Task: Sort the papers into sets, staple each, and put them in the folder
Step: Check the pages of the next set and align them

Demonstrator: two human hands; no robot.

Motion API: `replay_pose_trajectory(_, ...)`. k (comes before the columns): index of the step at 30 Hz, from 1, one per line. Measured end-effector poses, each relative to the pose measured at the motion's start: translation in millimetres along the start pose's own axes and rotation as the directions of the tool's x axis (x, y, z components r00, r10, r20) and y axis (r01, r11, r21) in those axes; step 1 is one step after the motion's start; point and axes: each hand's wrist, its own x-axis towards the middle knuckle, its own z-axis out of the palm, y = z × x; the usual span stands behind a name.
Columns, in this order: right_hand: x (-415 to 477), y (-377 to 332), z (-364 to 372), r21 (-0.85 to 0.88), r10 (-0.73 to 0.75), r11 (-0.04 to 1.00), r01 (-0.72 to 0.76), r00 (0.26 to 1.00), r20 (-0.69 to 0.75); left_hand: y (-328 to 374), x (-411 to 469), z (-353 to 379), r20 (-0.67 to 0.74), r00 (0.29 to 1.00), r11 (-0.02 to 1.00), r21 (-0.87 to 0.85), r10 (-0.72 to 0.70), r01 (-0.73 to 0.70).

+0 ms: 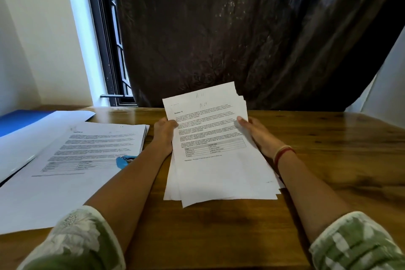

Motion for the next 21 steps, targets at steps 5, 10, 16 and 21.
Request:
replay_pose_trajectory(5, 1.8, 4.4, 3.8, -0.113, -0.063, 0.991, 0.074, 0.993, 0.095, 1.1, -2.9, 2.2, 0.050, 0.999, 0.998, 0.066, 0.011, -0.014)
replay_pose_trajectory(10, 0.6, -1.3, -8.8, -0.099, 0.052, 0.994, -0.040, 0.990, 0.128, 0.4, -1.7, 5.6, 0.092, 0.994, 0.966, 0.246, 0.063, -0.084)
replay_pose_trajectory(16, -5.3, -6.5, -11.9, -0.125, 0.089, 0.990, -0.059, 0.965, 0.248, 1.3, -0.2, -2.3, 0.068, 0.993, 0.944, 0.311, 0.092, -0.109)
replay_pose_trajectory(21, -9.2, -9.4, -8.9, -0.122, 0.094, 0.991, -0.060, 0.950, 0.297, 0.0, -1.9, 1.9, 0.048, 0.993, 0.918, 0.379, 0.104, -0.115)
